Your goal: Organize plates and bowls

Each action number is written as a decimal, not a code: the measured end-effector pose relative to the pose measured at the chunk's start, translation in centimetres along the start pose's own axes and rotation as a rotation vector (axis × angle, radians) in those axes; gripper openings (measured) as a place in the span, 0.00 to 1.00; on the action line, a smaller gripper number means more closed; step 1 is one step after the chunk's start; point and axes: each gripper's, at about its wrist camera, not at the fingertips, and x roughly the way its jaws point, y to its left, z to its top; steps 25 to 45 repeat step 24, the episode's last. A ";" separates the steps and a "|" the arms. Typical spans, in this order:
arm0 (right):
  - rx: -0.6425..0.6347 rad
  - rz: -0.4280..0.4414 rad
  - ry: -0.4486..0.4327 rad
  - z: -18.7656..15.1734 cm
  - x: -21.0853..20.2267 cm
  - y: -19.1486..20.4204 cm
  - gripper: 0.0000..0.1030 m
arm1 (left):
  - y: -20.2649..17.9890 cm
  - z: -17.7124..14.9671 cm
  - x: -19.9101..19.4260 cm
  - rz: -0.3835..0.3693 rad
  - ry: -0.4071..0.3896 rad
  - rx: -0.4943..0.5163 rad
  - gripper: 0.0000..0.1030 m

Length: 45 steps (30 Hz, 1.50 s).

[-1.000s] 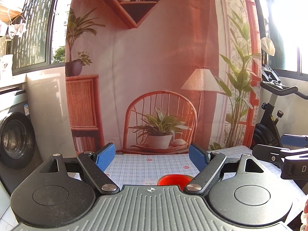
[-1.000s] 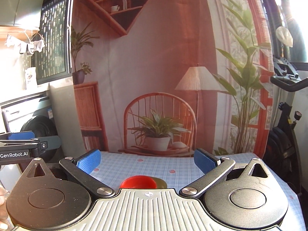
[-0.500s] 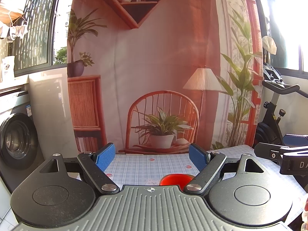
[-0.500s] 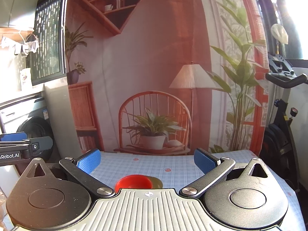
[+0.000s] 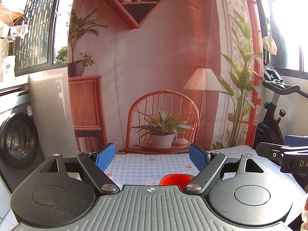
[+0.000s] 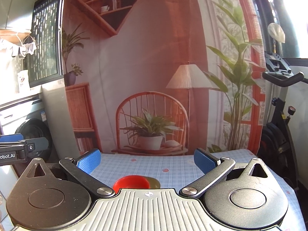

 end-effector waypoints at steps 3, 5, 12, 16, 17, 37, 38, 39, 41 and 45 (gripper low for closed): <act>0.000 -0.008 -0.002 0.0 0.0 0.0 1.00 | 0.0 0.0 0.0 -0.001 0.002 0.000 0.83; 0.002 -0.011 -0.004 0.1 -0.1 -0.1 1.00 | 0.0 0.1 0.1 -0.002 0.003 0.000 0.83; 0.005 -0.016 0.000 0.1 0.0 -0.1 1.00 | 0.2 0.0 0.2 -0.001 0.008 -0.002 0.83; 0.006 -0.017 0.000 0.0 0.0 -0.1 1.00 | 0.3 -0.1 0.2 0.007 0.010 -0.003 0.83; 0.006 -0.017 0.001 0.0 0.0 -0.1 1.00 | 0.2 -0.1 0.2 0.010 0.010 -0.003 0.83; 0.007 -0.017 0.001 0.0 0.0 -0.2 1.00 | 0.1 -0.2 0.1 0.014 0.006 0.000 0.83; 0.007 -0.017 0.001 0.0 0.0 -0.2 1.00 | 0.1 -0.2 0.1 0.014 0.006 0.000 0.83; 0.007 -0.017 0.001 0.0 0.0 -0.2 1.00 | 0.1 -0.2 0.1 0.014 0.006 0.000 0.83; 0.007 -0.017 0.001 0.0 0.0 -0.2 1.00 | 0.1 -0.2 0.1 0.014 0.006 0.000 0.83; 0.007 -0.017 0.001 0.0 0.0 -0.2 1.00 | 0.1 -0.2 0.1 0.014 0.006 0.000 0.83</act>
